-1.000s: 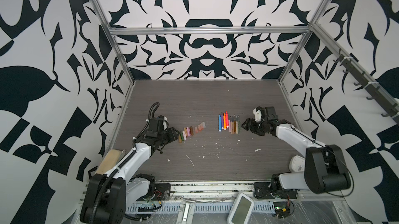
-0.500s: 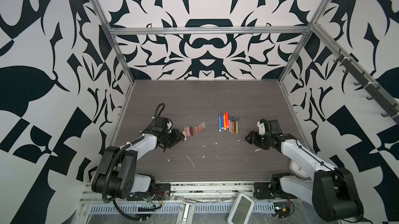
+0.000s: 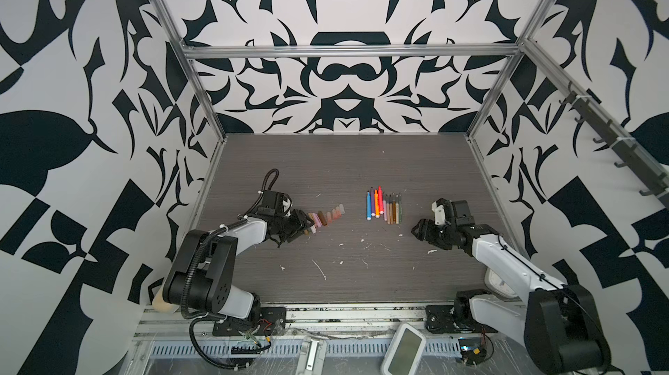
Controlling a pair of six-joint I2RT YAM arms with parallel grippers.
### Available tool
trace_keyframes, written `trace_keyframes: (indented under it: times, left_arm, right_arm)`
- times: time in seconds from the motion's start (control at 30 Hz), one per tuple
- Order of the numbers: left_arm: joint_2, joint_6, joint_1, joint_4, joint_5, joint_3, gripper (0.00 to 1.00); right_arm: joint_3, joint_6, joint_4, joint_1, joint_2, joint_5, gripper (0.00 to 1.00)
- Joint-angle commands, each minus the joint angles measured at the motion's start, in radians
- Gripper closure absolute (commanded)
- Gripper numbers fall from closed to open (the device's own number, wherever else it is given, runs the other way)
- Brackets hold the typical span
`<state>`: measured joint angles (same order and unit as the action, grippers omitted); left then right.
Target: Open the pen caps
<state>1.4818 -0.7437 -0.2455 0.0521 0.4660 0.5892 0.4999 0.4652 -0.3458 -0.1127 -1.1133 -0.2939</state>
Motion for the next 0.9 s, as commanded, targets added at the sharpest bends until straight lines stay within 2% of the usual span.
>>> trace_keyframes:
  times: [0.0, 0.17, 0.23, 0.3, 0.33, 0.37, 0.4, 0.43, 0.53, 0.7, 0.87]
  left_arm:
    - [0.024, 0.003, -0.003, 0.015, -0.008, 0.003, 0.43]
    - [-0.01, 0.013, -0.003, 0.049, -0.015, 0.0, 0.43]
    - [-0.072, 0.017, -0.002, 0.084, -0.031, -0.003, 0.44]
    - [-0.196, 0.02, -0.003, 0.127, -0.09, -0.014, 0.4]
    - [-0.279, 0.022, -0.003, 0.154, -0.129, -0.014, 0.36]
    - [-0.347, 0.026, -0.002, 0.181, -0.167, -0.013, 0.25]
    - [-0.407, 0.034, -0.001, 0.204, -0.213, -0.009, 0.1]
    - [-0.458, 0.048, 0.001, 0.231, -0.268, -0.003, 0.0]
    - [-0.541, 0.099, 0.003, 0.257, -0.418, 0.012, 0.01]
    - [-0.596, 0.179, 0.006, 0.128, -0.683, -0.008, 0.01]
    - [-0.652, 0.208, 0.006, -0.217, -0.809, -0.147, 0.01]
  right_arm:
    - [0.003, 0.004, 0.006, 0.002, 0.017, 0.002, 0.32]
    - [0.022, 0.003, -0.022, 0.002, 0.039, 0.029, 0.33]
    - [0.042, 0.001, -0.05, 0.002, 0.065, 0.074, 0.33]
    - [0.065, 0.002, -0.076, 0.002, 0.104, 0.143, 0.33]
    - [0.075, -0.001, -0.083, 0.002, 0.125, 0.171, 0.32]
    - [0.088, -0.006, -0.088, 0.002, 0.147, 0.208, 0.32]
    - [0.097, -0.009, -0.088, 0.002, 0.165, 0.237, 0.32]
    - [0.106, -0.014, -0.087, 0.002, 0.183, 0.272, 0.31]
    - [0.138, -0.01, -0.073, 0.002, 0.218, 0.381, 0.32]
    - [0.142, -0.042, 0.04, 0.001, 0.279, 0.528, 0.31]
    - [0.059, -0.065, 0.199, 0.002, 0.383, 0.595, 0.18]
